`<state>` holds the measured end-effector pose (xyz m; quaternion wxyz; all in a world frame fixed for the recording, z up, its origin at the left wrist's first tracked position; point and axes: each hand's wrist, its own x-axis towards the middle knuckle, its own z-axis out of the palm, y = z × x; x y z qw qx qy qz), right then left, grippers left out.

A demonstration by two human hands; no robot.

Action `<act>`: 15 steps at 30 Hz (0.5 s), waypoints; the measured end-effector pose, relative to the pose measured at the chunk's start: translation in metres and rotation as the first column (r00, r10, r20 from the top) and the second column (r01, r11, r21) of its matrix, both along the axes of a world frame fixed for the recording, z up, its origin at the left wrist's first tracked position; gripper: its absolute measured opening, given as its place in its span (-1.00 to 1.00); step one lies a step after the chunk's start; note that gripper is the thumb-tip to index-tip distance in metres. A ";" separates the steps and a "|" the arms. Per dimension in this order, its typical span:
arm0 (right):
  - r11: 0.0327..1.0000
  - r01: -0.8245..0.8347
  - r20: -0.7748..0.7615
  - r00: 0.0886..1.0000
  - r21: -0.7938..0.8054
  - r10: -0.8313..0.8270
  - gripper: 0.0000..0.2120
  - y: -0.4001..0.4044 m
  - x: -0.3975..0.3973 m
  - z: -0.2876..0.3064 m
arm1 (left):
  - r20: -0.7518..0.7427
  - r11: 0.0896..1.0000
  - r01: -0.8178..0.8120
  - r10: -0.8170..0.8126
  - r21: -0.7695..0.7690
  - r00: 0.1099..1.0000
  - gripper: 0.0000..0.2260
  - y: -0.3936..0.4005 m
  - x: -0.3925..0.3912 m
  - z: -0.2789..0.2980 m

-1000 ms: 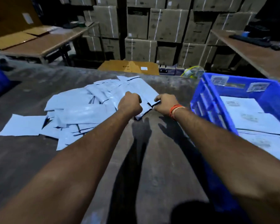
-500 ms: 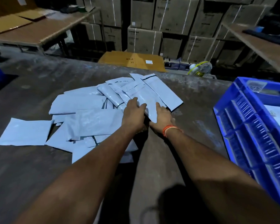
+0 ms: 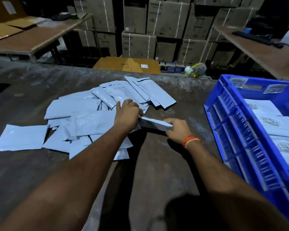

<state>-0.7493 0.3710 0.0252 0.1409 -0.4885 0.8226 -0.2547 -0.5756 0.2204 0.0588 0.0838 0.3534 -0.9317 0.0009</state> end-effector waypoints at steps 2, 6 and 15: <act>0.998 -0.003 0.053 0.999 -0.065 0.006 -0.57 0.025 -0.003 0.003 | 0.028 1.000 -0.009 0.008 0.023 1.000 -0.81 0.015 0.005 0.005; 0.953 0.082 0.404 0.914 -0.292 0.045 -0.60 0.079 0.005 -0.003 | -0.085 0.983 0.003 0.012 0.181 0.996 -0.78 0.043 0.023 0.011; 0.904 0.312 0.682 0.731 -0.292 -0.032 -0.71 0.174 0.044 -0.045 | -0.155 0.890 0.020 0.057 0.456 0.986 -0.82 0.130 0.084 -0.003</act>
